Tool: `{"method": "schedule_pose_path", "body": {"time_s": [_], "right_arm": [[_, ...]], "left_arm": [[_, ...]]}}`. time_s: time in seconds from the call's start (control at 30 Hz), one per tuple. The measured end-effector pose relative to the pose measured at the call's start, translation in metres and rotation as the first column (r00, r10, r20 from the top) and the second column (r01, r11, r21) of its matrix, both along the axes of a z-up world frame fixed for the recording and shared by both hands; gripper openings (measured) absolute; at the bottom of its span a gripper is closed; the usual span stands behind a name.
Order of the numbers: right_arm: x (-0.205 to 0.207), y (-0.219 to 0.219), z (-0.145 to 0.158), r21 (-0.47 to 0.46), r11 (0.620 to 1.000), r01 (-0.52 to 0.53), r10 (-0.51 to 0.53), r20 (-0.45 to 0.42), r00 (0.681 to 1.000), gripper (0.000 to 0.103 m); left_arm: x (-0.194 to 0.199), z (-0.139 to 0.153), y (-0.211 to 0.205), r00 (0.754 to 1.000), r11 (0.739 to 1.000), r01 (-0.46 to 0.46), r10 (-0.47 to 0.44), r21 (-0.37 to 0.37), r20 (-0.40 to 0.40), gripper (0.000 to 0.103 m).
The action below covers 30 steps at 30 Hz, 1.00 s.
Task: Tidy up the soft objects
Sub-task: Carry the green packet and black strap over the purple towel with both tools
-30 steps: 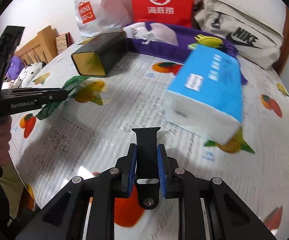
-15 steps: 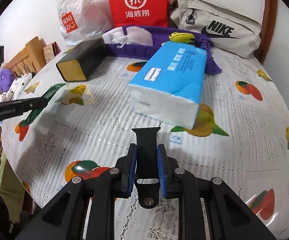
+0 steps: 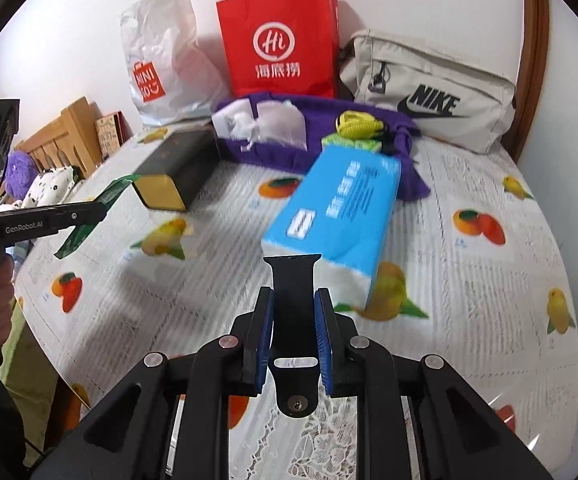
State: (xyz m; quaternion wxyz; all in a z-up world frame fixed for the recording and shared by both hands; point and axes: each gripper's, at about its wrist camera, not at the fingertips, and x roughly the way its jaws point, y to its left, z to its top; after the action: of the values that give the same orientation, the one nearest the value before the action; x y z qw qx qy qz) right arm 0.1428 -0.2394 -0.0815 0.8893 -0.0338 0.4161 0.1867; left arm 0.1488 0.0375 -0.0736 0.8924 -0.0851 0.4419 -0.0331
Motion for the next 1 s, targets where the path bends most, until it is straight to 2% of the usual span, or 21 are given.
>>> {"method": "schedule_pose_path", "body": {"time_s": [0.47,1.0], "right_arm": [[0.052,0.005,0.036,0.021,1.000,-0.015,0.014,0.042,0.999,0.020],[0.126,0.022,0.049,0.018,1.000,0.000,-0.001,0.063,0.998,0.020]], "left_arm": [[0.054,0.036,-0.007,0.999,1.000,0.019,-0.020,0.024,0.039,0.021],[0.119,0.042,0.007,0.999,0.999,0.019,-0.020,0.026,0.031,0.021]]}}
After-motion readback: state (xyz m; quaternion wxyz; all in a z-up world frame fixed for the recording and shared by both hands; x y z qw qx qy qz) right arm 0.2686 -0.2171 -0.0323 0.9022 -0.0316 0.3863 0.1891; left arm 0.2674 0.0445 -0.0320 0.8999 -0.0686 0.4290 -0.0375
